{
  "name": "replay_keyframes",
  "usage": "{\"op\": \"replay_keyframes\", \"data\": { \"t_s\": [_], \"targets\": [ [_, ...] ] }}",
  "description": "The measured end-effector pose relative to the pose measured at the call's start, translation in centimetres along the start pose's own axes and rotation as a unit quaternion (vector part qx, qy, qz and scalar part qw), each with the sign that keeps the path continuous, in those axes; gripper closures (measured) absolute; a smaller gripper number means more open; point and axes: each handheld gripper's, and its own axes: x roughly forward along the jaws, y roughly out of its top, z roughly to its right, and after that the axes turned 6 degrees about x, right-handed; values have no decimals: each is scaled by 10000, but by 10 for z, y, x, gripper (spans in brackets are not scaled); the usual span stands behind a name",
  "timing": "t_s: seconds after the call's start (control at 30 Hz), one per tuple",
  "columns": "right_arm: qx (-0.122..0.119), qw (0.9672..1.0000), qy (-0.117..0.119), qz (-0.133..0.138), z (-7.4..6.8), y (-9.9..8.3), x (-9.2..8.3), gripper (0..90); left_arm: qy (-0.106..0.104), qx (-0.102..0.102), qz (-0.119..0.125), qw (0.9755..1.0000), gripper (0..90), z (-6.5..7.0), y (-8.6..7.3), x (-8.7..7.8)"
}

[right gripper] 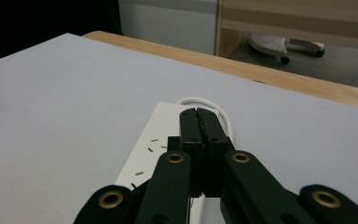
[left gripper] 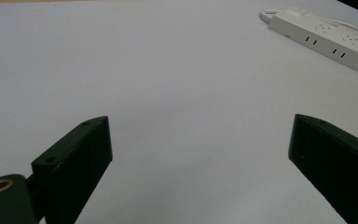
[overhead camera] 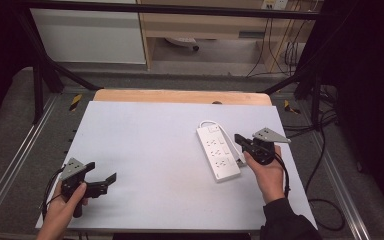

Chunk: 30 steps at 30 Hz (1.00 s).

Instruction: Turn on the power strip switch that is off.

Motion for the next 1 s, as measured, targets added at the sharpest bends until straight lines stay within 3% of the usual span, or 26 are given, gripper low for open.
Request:
{"op": "replay_keyframes", "data": {
  "t_s": [0.13,1.0],
  "targets": [
    [80,9999,9,70,1,-3,-1,900,41,-5,10,10000,61,0,0,-1],
    [198,9995,-83,-240,9,-26,17,900,36,-11,1,10000,61,-1,0,-1]
  ]
}}
